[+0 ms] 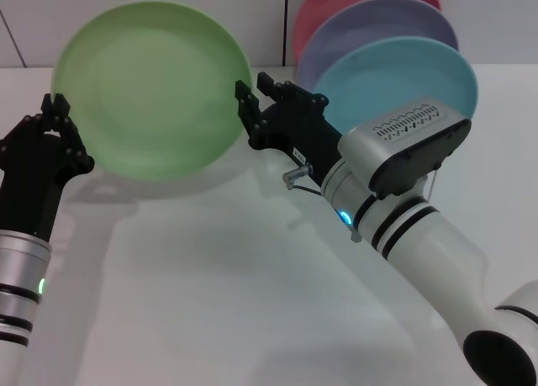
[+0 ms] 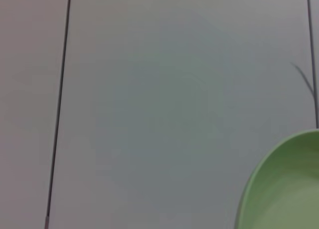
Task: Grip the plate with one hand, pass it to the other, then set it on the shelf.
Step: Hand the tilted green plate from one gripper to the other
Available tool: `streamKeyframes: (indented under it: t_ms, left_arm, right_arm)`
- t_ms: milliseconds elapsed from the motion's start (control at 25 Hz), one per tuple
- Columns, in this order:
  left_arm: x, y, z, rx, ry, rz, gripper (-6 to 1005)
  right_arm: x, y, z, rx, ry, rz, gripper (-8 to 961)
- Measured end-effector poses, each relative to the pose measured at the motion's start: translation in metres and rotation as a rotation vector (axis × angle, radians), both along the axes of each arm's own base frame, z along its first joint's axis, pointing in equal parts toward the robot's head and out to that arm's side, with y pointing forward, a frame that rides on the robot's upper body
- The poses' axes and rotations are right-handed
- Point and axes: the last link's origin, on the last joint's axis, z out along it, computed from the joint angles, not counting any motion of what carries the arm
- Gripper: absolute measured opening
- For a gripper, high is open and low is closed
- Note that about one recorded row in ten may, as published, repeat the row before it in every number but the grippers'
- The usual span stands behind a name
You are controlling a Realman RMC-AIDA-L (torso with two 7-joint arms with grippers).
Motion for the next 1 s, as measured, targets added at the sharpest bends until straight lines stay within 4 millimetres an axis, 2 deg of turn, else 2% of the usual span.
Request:
streamKeyframes:
  t_ms: [1000]
  left_arm:
    - [0.0002,-0.0016,-0.0014,-0.006,0.004,-0.005,33]
  right_arm:
    - [-0.0012,0.0035,-0.001,-0.01,-0.002,-0.016,158]
